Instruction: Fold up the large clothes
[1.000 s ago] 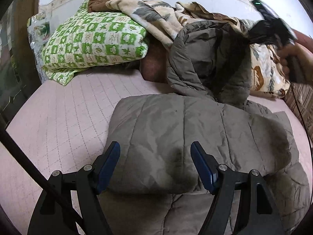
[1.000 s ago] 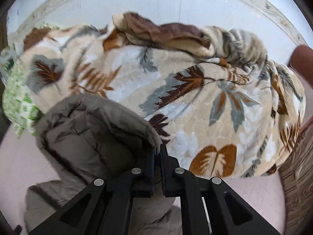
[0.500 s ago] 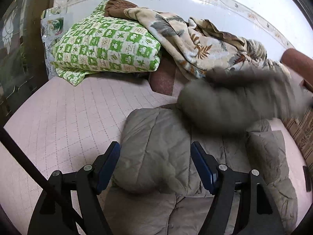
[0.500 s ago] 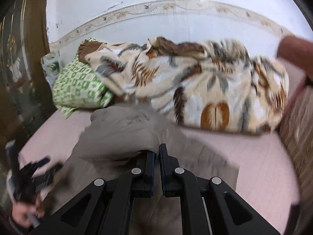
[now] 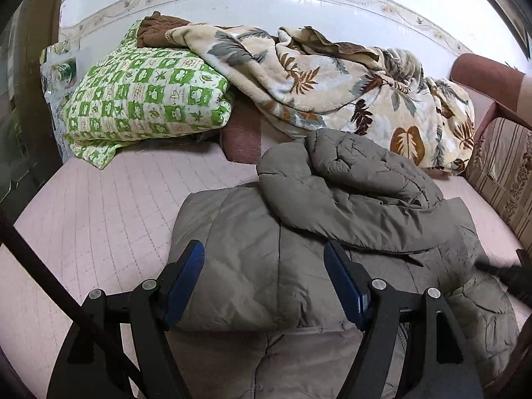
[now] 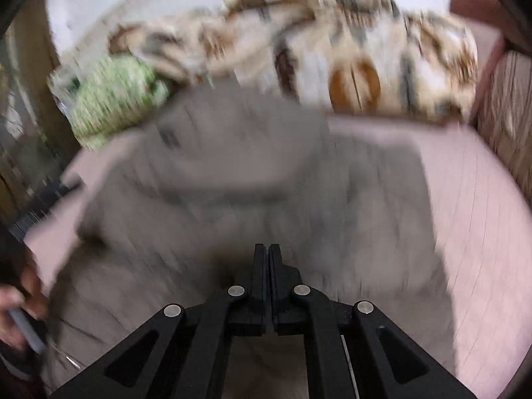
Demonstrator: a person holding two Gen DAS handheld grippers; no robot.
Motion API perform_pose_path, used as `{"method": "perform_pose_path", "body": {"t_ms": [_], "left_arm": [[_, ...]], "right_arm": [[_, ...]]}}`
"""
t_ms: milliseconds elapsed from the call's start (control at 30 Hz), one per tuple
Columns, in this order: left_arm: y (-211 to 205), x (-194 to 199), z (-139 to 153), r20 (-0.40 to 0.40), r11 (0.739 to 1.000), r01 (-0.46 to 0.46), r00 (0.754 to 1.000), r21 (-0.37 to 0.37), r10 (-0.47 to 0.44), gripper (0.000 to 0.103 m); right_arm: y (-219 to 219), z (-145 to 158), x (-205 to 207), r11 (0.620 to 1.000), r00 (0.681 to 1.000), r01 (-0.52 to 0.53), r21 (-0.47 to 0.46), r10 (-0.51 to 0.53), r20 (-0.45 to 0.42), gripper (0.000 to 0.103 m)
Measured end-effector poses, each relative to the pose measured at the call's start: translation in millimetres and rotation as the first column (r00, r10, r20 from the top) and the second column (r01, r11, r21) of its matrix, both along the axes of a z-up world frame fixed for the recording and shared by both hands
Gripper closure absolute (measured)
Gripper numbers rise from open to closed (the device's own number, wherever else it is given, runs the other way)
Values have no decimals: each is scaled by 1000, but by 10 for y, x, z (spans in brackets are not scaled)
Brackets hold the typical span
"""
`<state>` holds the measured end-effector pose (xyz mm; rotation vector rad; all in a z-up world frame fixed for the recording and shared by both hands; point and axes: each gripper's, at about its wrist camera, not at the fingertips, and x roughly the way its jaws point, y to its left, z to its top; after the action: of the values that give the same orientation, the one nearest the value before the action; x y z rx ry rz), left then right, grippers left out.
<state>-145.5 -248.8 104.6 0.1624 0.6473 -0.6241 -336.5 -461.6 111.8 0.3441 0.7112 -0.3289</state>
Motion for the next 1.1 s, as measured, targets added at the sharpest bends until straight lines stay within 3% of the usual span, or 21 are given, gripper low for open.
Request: {"method": "perform_pose_path", "body": {"t_ms": [100,233,300,467,533,667,800,867,1000,1100], "left_arm": [[-6,50,-43,-39,1000,-1,999,-18,1,29],[-31,74,-97,-61,1000,3,998,-7,-3,29],[-53,113,-171,-95,1000,4,995,16,-2,29],[-101,273,-480,-216,995,-6,976,95,26,29],[-94,293,-512,-236,996,-6,971,86,26,29],[-68,262,-438,-211,998,-8,977,59,21,29],[11,276,-348,-193,999,-43,980,12,44,29],[45,299,-316,-184,998,-66,981,4,66,29],[56,362,-377,-205,996,-81,975,23,84,29],[-40,380,-515,-233,994,-57,970,89,77,29]], "right_arm": [[-2,333,233,999,997,-34,-22,36,64,99],[7,506,723,997,992,-77,-3,77,102,94],[63,406,968,997,995,-73,-28,75,72,82],[58,-331,1353,997,991,-62,52,67,-114,82],[62,-536,1387,996,987,-59,64,68,-144,81],[104,-414,1342,997,990,-62,37,67,-124,82],[238,-32,1277,992,992,-121,27,120,23,82],[356,31,1360,983,983,-179,39,177,52,81],[590,-285,1616,964,969,-243,104,246,-19,81],[630,-514,1699,960,960,-255,117,265,-85,81]]}}
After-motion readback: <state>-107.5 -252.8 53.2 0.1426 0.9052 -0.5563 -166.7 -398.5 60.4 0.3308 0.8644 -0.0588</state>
